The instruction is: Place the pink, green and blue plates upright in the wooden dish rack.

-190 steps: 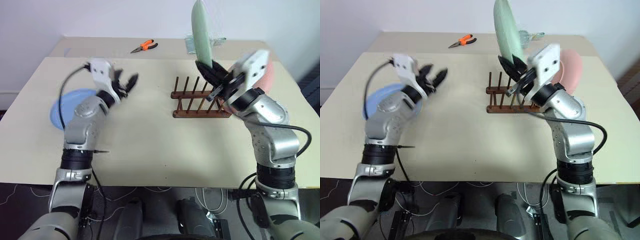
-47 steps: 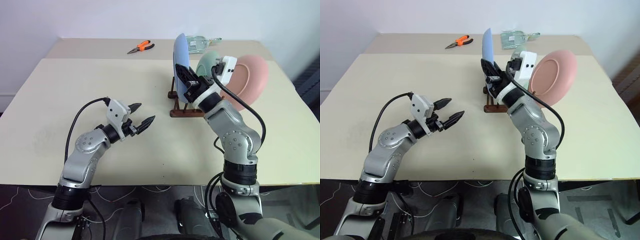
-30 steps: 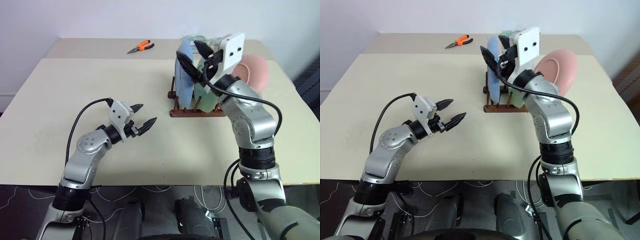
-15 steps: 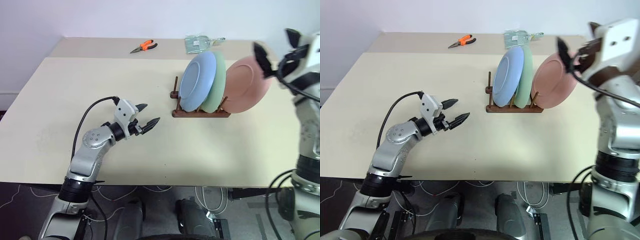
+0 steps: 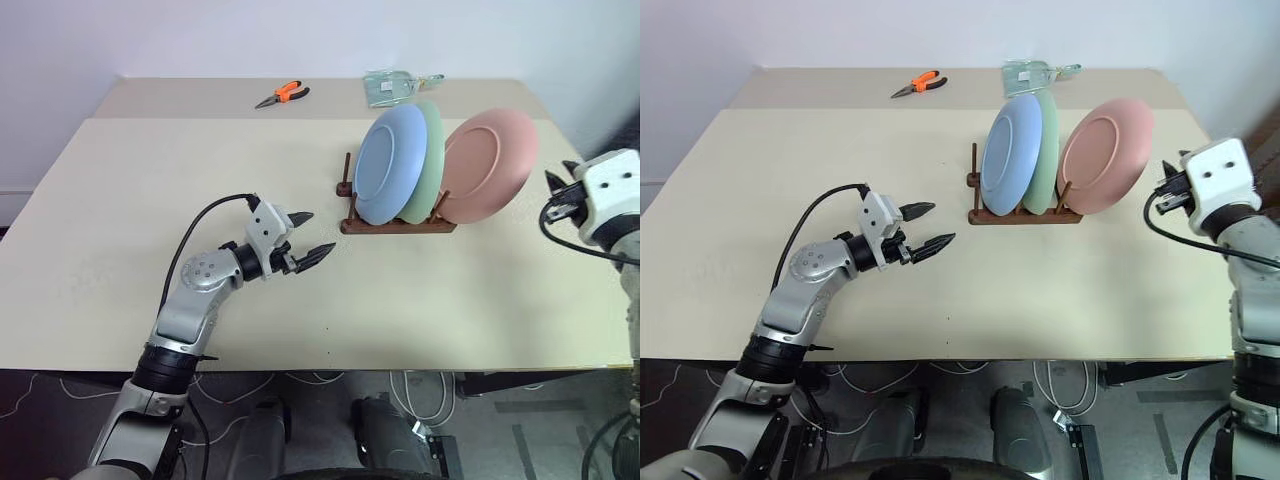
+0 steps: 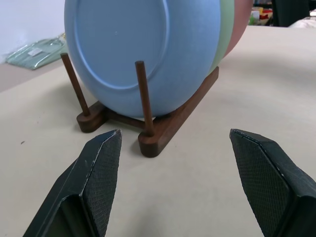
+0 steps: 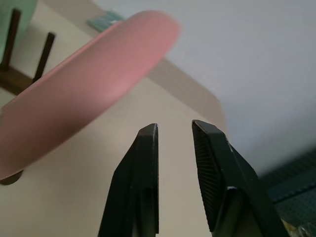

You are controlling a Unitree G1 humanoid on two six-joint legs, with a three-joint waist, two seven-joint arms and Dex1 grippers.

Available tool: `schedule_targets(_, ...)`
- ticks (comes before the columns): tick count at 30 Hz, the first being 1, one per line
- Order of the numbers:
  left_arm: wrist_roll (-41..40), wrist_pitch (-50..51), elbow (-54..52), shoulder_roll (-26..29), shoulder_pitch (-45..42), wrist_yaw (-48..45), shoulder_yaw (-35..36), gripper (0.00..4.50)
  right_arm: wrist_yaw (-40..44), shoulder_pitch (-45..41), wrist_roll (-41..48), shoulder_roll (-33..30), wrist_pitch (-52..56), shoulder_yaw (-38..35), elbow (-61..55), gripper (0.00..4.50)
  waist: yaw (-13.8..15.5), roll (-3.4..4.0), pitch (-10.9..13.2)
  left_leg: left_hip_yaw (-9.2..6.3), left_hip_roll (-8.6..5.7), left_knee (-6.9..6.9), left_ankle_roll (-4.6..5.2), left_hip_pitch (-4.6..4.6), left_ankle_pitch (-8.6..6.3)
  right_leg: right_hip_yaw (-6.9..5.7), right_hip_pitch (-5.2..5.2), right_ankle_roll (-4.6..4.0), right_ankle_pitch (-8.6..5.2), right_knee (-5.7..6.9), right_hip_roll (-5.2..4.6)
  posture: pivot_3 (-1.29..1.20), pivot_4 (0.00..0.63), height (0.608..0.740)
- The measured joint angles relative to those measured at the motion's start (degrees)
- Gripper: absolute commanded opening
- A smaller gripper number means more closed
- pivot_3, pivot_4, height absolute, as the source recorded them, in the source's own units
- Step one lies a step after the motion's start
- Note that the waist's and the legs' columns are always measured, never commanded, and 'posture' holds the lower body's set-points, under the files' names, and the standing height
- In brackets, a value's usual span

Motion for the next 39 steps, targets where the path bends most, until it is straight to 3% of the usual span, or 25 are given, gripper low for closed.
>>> schedule_targets(11,0.4,-0.1,-0.3,-0.2,0.7,0.9,0.1,3.59,4.5,-2.6,2.1,1.8,-0.8,4.3,-4.0,0.95,0.3,0.00,0.0,-0.02,0.00,0.03,0.00,0.00,0.00,-0.01,0.04,0.01,0.00,-0.02,0.00,0.00,0.150,0.740)
schedule_targets(21,1.0,-0.1,-0.3,0.3,0.7,1.3,0.3,3.59,-2.8,-3.6,-4.0,0.8,-2.1,-0.1,-1.3,0.95,0.3,0.00,0.0,-0.02,-0.01,0.02,0.00,0.00,0.00,-0.01,0.04,0.00,0.00,-0.01,0.00,0.00,0.150,0.740)
schedule_targets(23,1.1,-0.2,-0.3,0.5,0.7,1.4,0.4,3.59,-0.4,-3.1,-1.5,0.5,-2.1,-2.2,-2.3,0.15,0.3,0.00,0.0,-0.03,-0.01,0.01,0.00,0.00,0.00,-0.01,0.04,0.01,0.00,-0.01,0.00,0.00,0.150,0.740)
schedule_targets(29,1.2,-1.1,0.8,1.6,0.5,1.4,1.1,3.59,11.5,1.2,16.5,-0.5,6.4,-5.7,-19.0,0.07,0.1,0.00,0.0,-0.09,0.02,0.00,0.00,0.05,0.00,-0.03,0.11,0.01,0.01,0.02,0.02,0.00,0.150,0.740)
schedule_targets(33,0.8,-1.1,1.0,1.8,0.2,0.1,1.1,3.59,12.4,3.8,22.5,-0.3,15.4,0.8,-29.3,0.07,0.3,0.00,0.0,-0.08,0.00,0.09,0.00,0.04,0.00,-0.02,0.14,-0.01,-0.01,0.00,0.01,0.00,0.150,0.740)
schedule_targets(39,-2.2,-0.6,-2.8,1.8,0.6,-3.4,0.9,3.59,6.8,5.0,13.8,2.3,17.2,12.6,-29.9,0.07,0.4,-0.01,0.0,-0.06,-0.01,0.09,0.00,0.00,0.00,-0.02,0.11,-0.03,-0.02,-0.05,-0.01,0.00,0.150,0.740)
